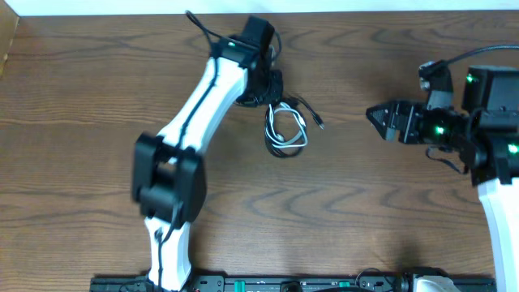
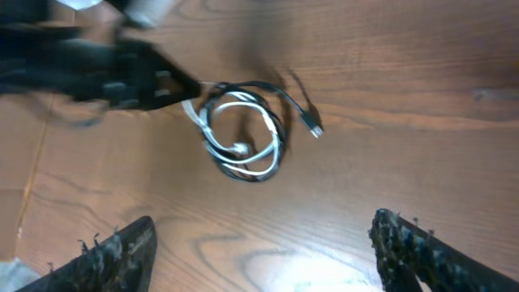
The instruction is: Untangle cables
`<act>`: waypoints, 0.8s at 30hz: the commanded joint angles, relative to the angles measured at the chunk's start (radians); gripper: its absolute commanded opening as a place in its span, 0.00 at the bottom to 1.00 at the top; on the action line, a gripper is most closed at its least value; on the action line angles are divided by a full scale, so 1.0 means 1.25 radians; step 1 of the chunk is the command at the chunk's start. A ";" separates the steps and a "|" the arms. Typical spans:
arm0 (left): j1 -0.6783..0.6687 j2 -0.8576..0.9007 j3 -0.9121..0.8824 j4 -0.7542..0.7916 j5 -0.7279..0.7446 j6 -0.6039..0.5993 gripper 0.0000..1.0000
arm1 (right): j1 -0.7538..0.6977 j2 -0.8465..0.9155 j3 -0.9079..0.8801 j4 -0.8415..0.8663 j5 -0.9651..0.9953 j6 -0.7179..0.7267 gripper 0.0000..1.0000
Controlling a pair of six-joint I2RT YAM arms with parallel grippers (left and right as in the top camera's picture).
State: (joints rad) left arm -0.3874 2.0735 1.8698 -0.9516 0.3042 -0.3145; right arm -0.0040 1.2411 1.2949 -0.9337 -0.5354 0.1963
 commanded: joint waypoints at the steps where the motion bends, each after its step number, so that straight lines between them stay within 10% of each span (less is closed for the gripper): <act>1: 0.003 -0.087 0.000 -0.026 0.067 0.004 0.07 | 0.028 0.044 0.014 0.029 -0.023 0.050 0.79; 17: 0.002 -0.180 -0.001 -0.065 0.160 0.002 0.07 | 0.114 0.249 0.014 0.208 -0.104 0.106 0.78; 24: -0.005 -0.164 0.000 -0.139 -0.185 -0.002 0.07 | 0.113 0.251 0.014 0.189 -0.055 0.107 0.80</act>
State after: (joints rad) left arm -0.3969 1.8774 1.8698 -1.1065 0.3470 -0.3145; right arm 0.1352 1.5555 1.2949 -0.6807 -0.6380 0.3157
